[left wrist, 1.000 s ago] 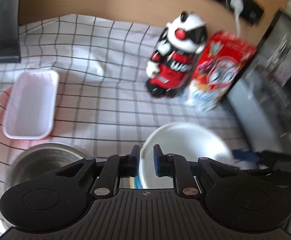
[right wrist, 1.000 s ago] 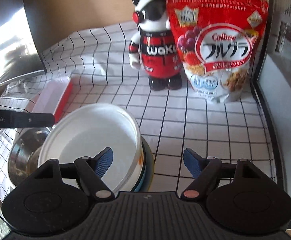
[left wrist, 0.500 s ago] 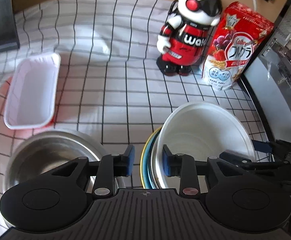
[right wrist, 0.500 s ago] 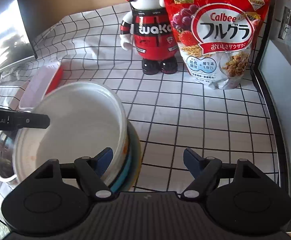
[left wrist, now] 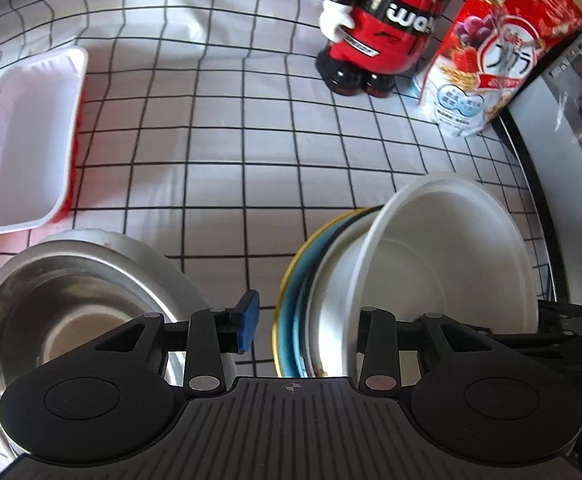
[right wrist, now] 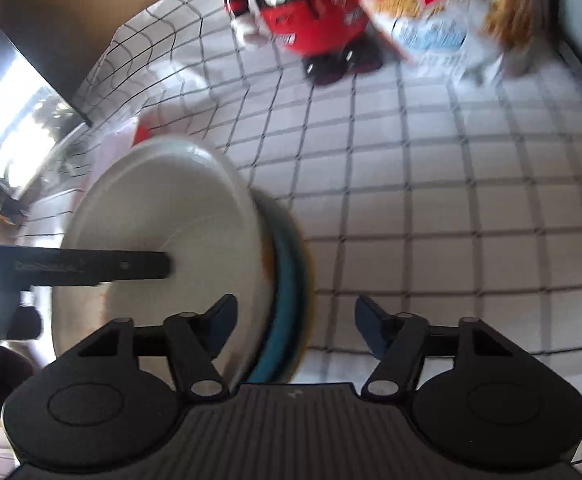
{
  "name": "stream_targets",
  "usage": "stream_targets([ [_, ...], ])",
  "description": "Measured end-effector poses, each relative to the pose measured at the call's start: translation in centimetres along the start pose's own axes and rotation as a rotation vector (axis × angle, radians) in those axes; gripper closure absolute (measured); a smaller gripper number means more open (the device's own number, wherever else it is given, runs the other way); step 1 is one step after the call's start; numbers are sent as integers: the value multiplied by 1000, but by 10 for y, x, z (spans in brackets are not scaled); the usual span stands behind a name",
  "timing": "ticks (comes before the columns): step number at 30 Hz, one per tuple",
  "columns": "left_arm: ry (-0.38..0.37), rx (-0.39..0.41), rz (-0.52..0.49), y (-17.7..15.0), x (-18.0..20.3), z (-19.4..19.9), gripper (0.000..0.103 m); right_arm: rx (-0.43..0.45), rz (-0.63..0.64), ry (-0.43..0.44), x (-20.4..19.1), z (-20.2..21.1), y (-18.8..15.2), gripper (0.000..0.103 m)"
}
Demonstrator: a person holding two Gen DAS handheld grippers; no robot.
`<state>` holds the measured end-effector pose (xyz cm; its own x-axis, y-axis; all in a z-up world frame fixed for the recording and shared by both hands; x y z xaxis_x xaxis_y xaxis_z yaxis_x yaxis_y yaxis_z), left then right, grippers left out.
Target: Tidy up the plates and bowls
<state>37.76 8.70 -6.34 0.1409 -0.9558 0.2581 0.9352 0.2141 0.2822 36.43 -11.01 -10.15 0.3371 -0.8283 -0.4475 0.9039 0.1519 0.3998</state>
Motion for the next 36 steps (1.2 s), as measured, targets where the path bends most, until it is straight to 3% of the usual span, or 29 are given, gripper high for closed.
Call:
stream_targets([
  [3,-35,0,-8,-2,3,0,60,-24,-12,40,-2,-8,-1,46],
  [13,-19,-13,-26,-10,7,-6,56,-49,-5,88,-9,-19,3,46],
  [27,-8,-41,-43,-33,14,-1,55,-77,18,73,-9,-10,-6,46],
  [36,0,14,-40,-51,20,5,55,-44,8,44,-7,0,-14,46],
])
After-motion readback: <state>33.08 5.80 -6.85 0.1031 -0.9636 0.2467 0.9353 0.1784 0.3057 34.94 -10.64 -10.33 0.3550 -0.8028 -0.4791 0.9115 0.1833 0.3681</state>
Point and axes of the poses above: each gripper's, at about its wrist camera, not at the fingertips, and z roughly against the way its jaws point, x to its right, y to its top, the point moved 3 cm from there along -z, roughly the way its jaws point, and after that the axes turned 8 degrees about z, right-handed, at the moved point
